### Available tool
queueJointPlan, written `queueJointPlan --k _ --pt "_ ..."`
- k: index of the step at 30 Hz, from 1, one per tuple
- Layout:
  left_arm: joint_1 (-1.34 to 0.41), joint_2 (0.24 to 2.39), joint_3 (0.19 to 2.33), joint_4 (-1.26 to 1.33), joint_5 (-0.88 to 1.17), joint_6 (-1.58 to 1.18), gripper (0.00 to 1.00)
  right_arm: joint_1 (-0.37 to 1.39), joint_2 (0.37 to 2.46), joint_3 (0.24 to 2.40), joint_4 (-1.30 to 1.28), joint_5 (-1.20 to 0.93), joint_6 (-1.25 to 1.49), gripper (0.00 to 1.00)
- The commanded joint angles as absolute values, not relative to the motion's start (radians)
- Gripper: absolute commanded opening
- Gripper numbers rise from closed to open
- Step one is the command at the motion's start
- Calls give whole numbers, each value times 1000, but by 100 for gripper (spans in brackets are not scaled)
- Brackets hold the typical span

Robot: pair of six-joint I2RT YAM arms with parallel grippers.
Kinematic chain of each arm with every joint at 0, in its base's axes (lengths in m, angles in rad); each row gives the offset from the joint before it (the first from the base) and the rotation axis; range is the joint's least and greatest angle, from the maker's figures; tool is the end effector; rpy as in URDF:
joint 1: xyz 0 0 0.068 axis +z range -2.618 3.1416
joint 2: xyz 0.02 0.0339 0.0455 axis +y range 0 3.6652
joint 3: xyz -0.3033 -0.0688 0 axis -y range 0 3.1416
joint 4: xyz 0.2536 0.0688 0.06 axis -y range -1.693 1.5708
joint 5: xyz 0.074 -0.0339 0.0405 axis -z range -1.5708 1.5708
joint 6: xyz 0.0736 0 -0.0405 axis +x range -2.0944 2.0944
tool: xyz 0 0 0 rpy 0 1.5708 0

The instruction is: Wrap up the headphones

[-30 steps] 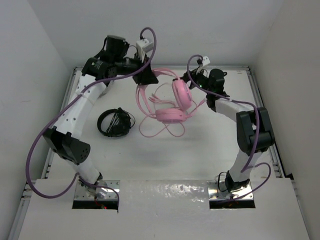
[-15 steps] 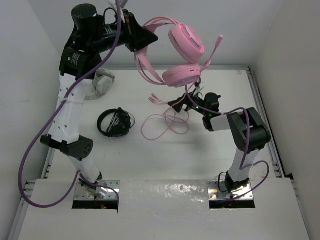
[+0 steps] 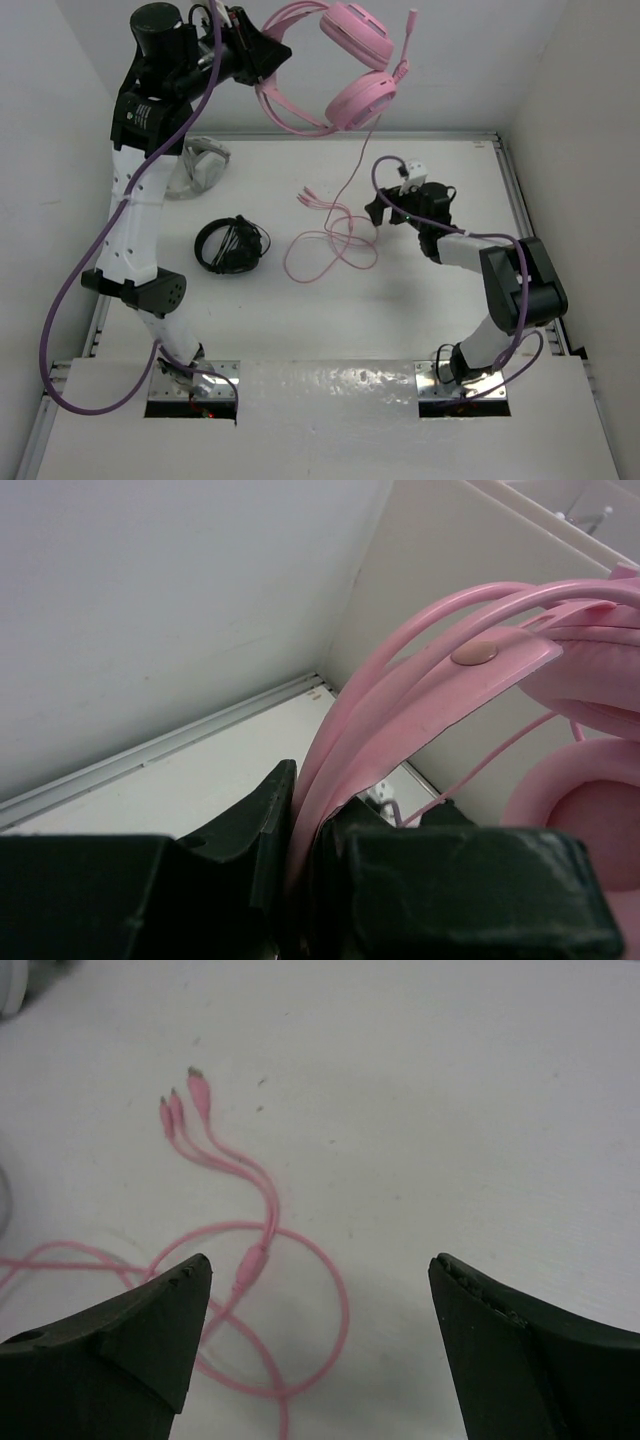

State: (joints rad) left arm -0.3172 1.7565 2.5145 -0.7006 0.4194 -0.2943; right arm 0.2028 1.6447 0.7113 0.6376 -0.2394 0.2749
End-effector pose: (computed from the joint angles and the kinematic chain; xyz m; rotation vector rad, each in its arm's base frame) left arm 0.3326 -0.1407 0.6376 0.3635 1.5305 -0.8007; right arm 0.3694 0.0938 0.2055 -0.1000 1.8922 0.5513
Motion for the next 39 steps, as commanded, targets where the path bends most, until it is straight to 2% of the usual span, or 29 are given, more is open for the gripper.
queueJointPlan --k 1,2,5,10,11,13,14,15,17,18,20,21,22,27,30,33,39 --pt "-307 1746 2566 -634 347 -353 0 339 1586 649 641 -241 89 91" --pt "-307 1746 2560 -632 331 -348 0 404 1583 631 717 -233 60 93" --pt "-305 1743 2537 -624 301 -334 0 448 1612 618 855 -259 137 96" --pt "-302 1736 2508 -618 281 -328 0 479 1733 762 885 -268 230 99" --pt "-302 1733 2497 -617 281 -328 0 485 1784 788 891 -262 265 99" --pt "-301 1729 2481 -615 282 -334 0 492 1837 851 903 -232 305 92" --pt "-299 1727 2467 -617 284 -339 0 494 1891 873 913 -221 354 84" --pt "-296 1727 2458 -617 285 -347 0 492 1913 891 916 -204 380 67" --pt "-288 1729 2441 -612 290 -354 0 495 1951 933 936 -228 438 53" --pt "-285 1733 2438 -609 291 -363 0 502 1980 948 948 -268 452 37" --pt "-275 1744 2434 -606 293 -376 0 529 1994 953 963 -272 454 20" --pt "-272 1750 2433 -600 295 -377 0 538 1993 954 957 -261 451 6" --pt "-268 1753 2428 -595 291 -379 0 546 1985 953 928 -255 445 2" --pt "-239 1796 2370 -549 230 -361 0 629 1899 936 744 -255 375 0" --pt "-236 1839 2288 -505 155 -312 0 712 1838 1046 313 -268 260 0" --pt "-236 1894 2218 -451 85 -250 0 823 1804 1152 27 -218 121 0" --pt "-236 1968 2045 -364 6 -46 0 871 1629 1253 -291 -203 58 0"
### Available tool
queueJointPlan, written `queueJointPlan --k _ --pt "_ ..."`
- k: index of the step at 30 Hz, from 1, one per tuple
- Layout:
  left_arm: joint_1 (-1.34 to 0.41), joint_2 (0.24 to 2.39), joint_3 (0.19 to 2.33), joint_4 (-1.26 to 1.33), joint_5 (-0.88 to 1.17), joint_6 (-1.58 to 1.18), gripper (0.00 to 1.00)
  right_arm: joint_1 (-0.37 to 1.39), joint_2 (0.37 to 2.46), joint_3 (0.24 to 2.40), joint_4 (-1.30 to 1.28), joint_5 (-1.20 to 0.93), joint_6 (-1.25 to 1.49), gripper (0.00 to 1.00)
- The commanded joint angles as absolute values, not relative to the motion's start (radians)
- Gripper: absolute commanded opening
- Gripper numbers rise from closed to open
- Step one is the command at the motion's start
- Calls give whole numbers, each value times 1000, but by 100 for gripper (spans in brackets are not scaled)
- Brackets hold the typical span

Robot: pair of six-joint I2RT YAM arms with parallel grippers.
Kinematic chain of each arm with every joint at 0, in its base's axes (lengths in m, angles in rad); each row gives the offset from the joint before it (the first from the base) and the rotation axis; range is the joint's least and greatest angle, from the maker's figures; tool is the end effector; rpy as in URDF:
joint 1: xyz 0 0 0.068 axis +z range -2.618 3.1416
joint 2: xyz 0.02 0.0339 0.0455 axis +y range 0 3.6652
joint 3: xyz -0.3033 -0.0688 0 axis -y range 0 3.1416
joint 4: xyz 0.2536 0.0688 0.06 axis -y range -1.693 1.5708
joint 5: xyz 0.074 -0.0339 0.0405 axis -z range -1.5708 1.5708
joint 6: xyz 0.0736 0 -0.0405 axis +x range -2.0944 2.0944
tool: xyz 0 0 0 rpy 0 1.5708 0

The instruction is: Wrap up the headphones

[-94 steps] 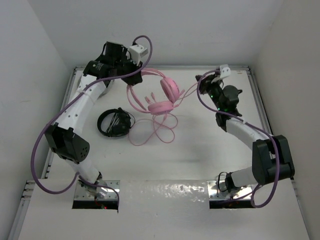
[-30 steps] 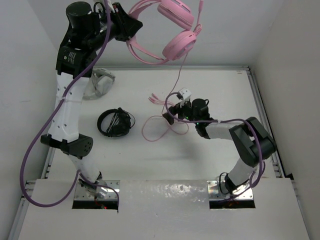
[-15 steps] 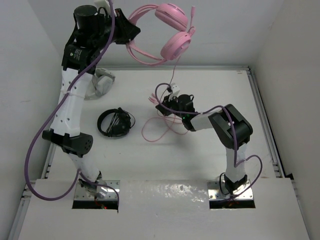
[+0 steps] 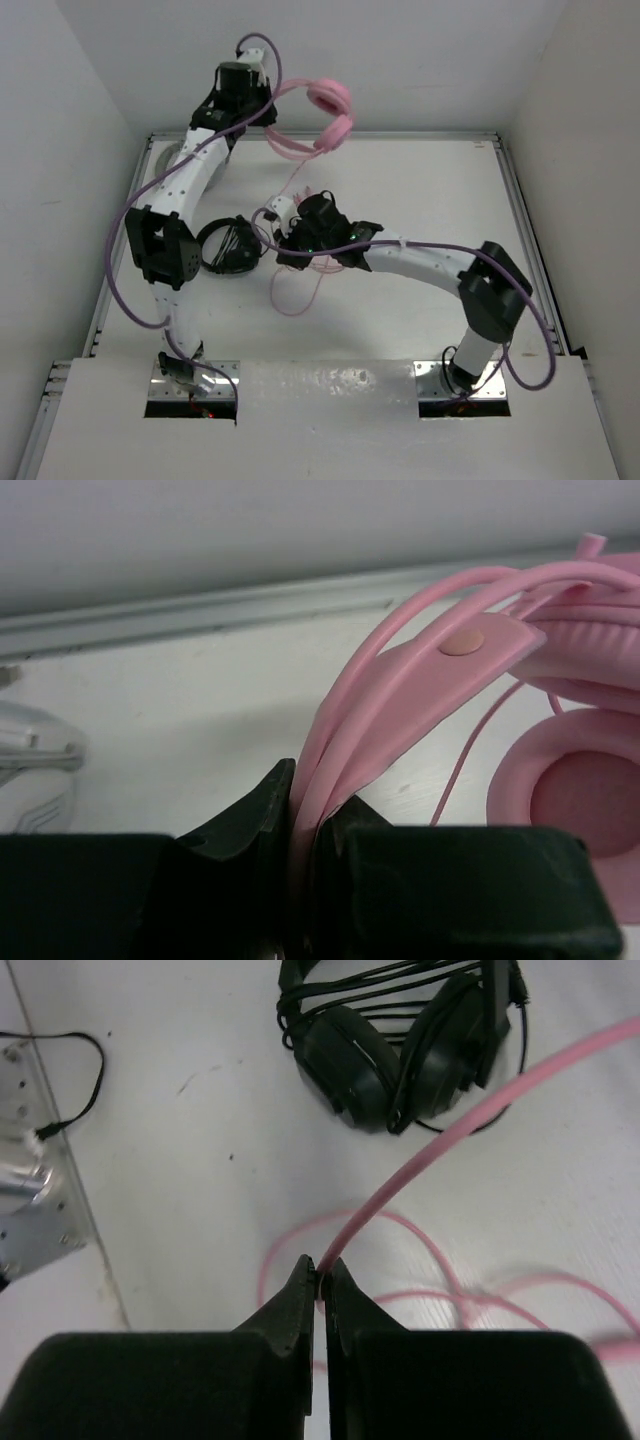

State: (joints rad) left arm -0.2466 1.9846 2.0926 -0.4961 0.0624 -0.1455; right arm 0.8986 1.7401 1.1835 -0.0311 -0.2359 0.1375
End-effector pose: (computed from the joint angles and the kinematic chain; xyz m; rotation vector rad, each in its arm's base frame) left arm 0.5071 -0.1324 0.4224 0.1409 1.9666 -0.3182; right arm 0.2601 0.3544 0.2487 -0.9732 2.0463 0.8323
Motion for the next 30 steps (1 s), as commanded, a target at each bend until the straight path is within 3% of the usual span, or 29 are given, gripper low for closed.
queueJointPlan --k 1,8,11,14,23,30 --pt "-236 1970 2019 -354 5 41 0 870 1576 1267 -334 -174 46 0" --pt "-320 1867 1693 -267 -52 500 0 822 1453 1457 -595 227 -55 0" --pt "-414 1754 1492 -178 -121 701 0 734 1454 1561 -641 261 -100 0" --pt "-465 1712 1441 -224 -112 762 0 660 1462 1630 -667 270 -115 0" --pt "-466 1643 1523 -460 89 727 0 442 1564 1787 -673 339 -187 0" --pt "-468 1620 1663 -587 110 732 0 402 1695 1942 -643 405 -314 0"
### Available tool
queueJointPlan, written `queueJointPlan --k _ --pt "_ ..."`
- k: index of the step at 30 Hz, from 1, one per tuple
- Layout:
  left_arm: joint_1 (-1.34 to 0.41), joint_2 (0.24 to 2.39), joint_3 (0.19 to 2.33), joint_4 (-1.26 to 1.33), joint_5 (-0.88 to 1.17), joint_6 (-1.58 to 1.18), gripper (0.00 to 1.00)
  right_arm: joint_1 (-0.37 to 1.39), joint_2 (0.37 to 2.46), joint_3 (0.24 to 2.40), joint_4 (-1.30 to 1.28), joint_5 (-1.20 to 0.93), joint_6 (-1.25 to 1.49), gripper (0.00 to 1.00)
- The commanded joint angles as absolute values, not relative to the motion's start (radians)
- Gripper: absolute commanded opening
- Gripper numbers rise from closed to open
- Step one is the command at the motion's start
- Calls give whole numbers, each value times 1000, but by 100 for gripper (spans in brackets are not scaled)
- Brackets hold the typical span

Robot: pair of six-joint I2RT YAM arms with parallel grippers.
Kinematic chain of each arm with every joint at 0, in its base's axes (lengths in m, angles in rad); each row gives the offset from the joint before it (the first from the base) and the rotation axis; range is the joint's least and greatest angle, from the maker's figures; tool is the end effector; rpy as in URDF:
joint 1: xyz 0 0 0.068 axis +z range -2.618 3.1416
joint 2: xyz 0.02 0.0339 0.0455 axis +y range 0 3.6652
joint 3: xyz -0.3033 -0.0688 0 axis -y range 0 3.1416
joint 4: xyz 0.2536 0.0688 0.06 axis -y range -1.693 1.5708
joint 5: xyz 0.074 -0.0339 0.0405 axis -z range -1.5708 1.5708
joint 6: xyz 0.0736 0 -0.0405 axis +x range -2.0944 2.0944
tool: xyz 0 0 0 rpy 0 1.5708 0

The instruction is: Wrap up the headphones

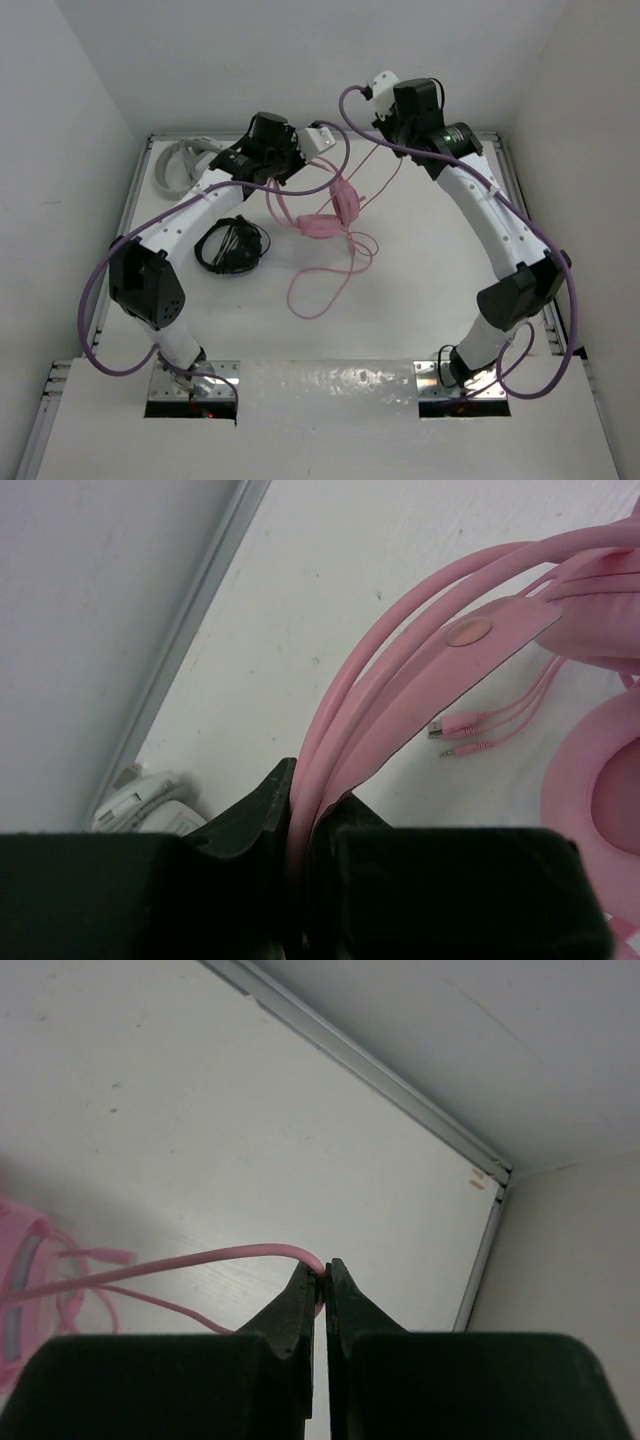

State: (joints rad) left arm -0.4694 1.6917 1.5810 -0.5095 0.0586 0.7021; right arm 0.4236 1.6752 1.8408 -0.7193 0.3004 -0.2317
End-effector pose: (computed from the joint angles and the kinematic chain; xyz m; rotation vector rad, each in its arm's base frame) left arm 0.3862 -0.2007 0.3605 1.2384 1.8069 0.0671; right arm 0.3869 0.1506 0.4403 -0.5071 2.0415 -0.2038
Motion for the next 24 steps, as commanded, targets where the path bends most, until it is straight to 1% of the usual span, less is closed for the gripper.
queueJointPlan --k 1,5,8,11,14,17,19,21,23,24 --pt "-468 1618 1673 -595 109 733 0 402 1706 1956 -626 428 -334 0" --pt "-472 1609 1726 -652 117 753 0 380 1769 2029 -591 456 -373 0" --pt "-488 1598 1747 -690 94 772 0 374 1828 2127 -584 478 -412 0" --pt "-495 1594 1766 -725 92 793 0 374 1858 2125 -545 520 -460 0" --pt "-505 1594 1792 -764 158 778 0 370 1839 2080 -491 474 -456 0" --pt "-503 1594 1827 -860 297 729 0 359 1798 2004 -462 316 -414 0" --pt "-503 1589 1844 -880 380 665 0 342 1773 1938 -442 174 -373 0" --pt "-505 1580 1856 -894 431 621 0 313 1727 1847 -392 22 -321 0" --pt "-503 1577 1867 -903 509 563 0 292 1701 1743 -351 -79 -285 1" --pt "-503 1578 1884 -905 531 542 0 275 1678 1708 -310 -192 -269 3"
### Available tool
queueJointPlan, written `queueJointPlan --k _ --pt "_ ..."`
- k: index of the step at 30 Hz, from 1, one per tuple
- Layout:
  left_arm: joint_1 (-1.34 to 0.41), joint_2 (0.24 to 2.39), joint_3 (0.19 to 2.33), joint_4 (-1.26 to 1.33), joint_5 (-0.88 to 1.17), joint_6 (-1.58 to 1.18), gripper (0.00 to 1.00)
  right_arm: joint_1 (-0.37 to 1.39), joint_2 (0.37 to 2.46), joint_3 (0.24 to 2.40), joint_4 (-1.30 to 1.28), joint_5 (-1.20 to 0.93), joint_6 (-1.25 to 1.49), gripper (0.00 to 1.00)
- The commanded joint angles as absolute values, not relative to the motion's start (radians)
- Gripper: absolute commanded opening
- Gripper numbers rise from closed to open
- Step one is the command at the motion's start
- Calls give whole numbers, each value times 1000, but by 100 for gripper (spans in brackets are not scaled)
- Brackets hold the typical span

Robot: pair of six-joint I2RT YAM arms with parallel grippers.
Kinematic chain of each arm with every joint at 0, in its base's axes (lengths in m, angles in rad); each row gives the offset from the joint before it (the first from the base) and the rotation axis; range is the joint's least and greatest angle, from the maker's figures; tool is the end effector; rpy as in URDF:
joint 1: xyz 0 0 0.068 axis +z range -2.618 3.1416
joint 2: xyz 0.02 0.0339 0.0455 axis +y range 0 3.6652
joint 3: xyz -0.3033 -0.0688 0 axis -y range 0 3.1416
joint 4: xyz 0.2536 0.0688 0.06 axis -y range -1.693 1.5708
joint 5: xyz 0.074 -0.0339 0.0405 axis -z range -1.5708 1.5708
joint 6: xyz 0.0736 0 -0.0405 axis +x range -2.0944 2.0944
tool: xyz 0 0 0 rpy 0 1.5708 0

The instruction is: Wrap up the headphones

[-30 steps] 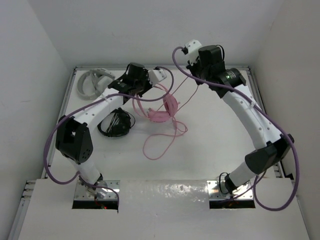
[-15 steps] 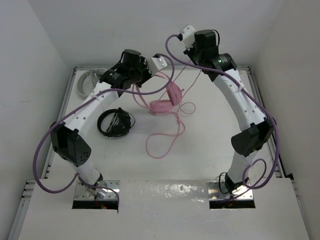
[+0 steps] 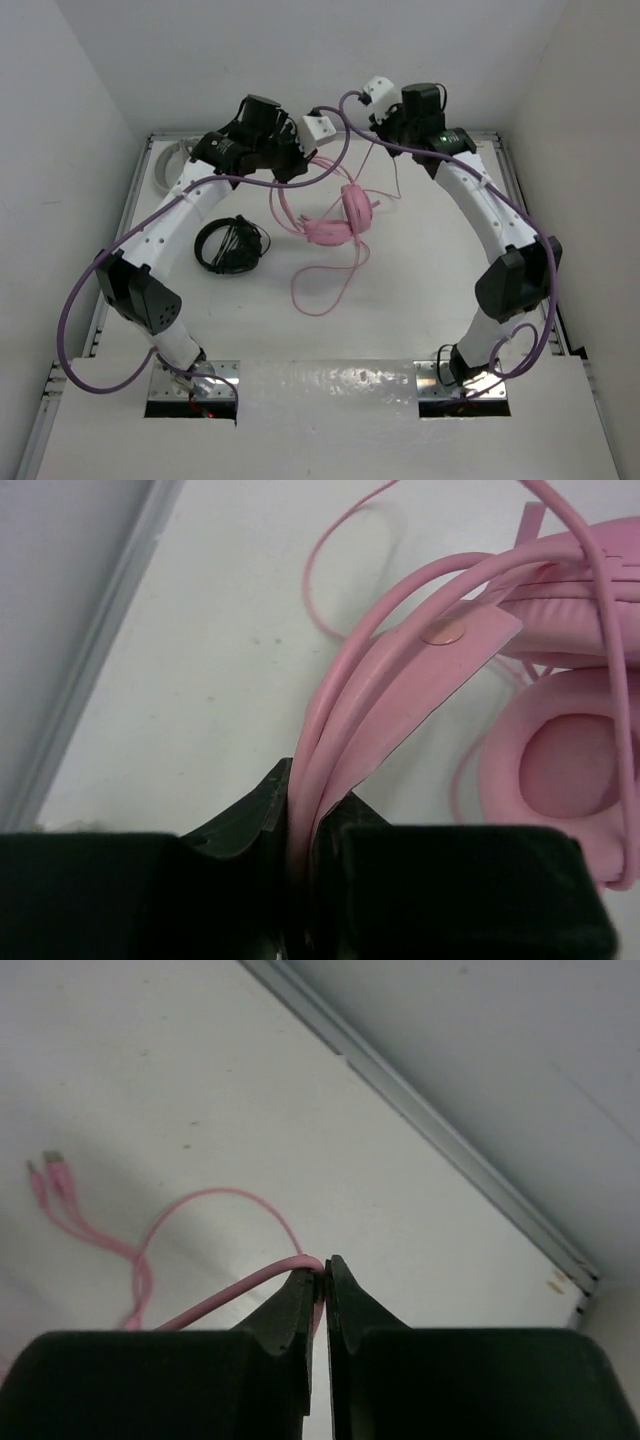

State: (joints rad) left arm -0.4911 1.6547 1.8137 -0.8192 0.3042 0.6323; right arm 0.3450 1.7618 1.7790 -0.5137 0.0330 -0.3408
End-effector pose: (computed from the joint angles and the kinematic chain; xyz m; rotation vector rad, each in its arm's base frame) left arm 0.3425 -0.2082 0.4267 1.3126 1.7755 -0.2606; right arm 0.4336 0.1532 0.4053 -0.6759 1.9535 -0.0315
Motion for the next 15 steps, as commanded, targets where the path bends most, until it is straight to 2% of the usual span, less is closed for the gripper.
queueJointPlan --k 1,8,12,13,15 --pt "-503 1580 1896 -905 570 491 0 272 1669 1668 -283 -239 -265 5" --pt "-500 1611 2066 -882 704 252 0 275 1648 1315 16 -573 -94 24" --pt "-494 1643 2203 -841 704 170 0 294 1657 1140 355 -634 102 35" --pt "-491 1654 2247 -821 683 87 0 301 1666 1087 406 -629 123 42" --pt "-480 1672 2285 -805 680 33 0 310 1683 1045 526 -615 185 49"
